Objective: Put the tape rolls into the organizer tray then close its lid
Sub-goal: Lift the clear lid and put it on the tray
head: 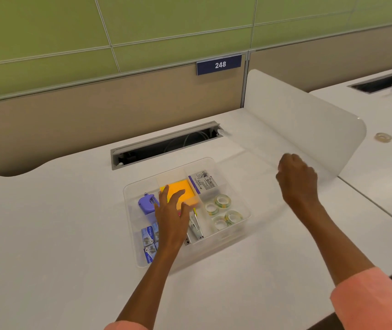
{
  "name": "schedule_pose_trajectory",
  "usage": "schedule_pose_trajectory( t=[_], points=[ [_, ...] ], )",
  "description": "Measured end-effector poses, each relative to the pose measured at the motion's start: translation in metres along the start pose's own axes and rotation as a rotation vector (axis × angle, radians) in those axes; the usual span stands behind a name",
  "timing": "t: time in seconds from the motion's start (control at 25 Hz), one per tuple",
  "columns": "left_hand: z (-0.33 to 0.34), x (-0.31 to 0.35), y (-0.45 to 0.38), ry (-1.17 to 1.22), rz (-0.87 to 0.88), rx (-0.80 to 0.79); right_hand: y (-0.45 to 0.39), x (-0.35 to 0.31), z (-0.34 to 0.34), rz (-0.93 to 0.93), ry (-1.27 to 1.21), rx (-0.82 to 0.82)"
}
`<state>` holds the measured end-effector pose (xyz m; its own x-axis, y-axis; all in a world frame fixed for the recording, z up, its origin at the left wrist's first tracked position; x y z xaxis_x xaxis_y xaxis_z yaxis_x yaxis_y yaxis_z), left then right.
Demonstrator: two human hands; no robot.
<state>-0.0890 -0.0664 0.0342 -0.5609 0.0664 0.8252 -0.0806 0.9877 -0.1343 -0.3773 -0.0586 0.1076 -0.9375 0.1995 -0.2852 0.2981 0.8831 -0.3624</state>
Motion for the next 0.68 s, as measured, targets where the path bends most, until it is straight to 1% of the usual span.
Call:
schedule_pose_trajectory(
  t=[0.16,0.24,0.32,0.4,0.48,0.56,0.6,0.68],
  points=[
    [-0.016,0.003,-0.006,0.024,0.005,0.041,-0.017,-0.015,-0.054,0.009,-0.486,0.302],
    [-0.031,0.002,-0.009,0.064,0.021,0.087,-0.017,-0.027,-0.066,0.016,-0.747,0.391],
    [-0.052,-0.003,-0.010,0.116,0.015,0.165,-0.019,-0.038,-0.066,0.056,-1.063,0.412],
    [-0.074,-0.015,-0.012,0.149,-0.041,0.248,-0.021,-0.047,-0.050,0.139,-1.403,0.327],
    [-0.094,-0.034,-0.012,0.240,-0.150,0.319,-0.017,-0.058,-0.017,0.315,-1.643,0.168],
    [-0.105,-0.051,-0.010,0.438,-0.254,0.357,0.000,-0.067,0.023,0.511,-1.748,-0.005],
    [-0.108,-0.058,-0.007,0.525,-0.290,0.369,0.011,-0.070,0.042,0.585,-1.762,-0.080],
    [-0.113,-0.068,-0.002,0.620,-0.342,0.384,0.031,-0.072,0.070,0.705,-1.736,-0.173]
  ],
)
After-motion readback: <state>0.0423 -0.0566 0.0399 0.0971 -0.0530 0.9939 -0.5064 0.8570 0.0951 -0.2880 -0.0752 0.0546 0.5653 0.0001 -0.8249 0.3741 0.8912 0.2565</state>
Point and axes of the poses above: each hand's wrist, its own y-axis away from the middle knuckle, its own z-axis out of the palm, x = y × z, the point moved 7 cm from there along -y, towards the middle knuckle, and after that the axes turned 3 degrees about -x, right-handed, at the moved point
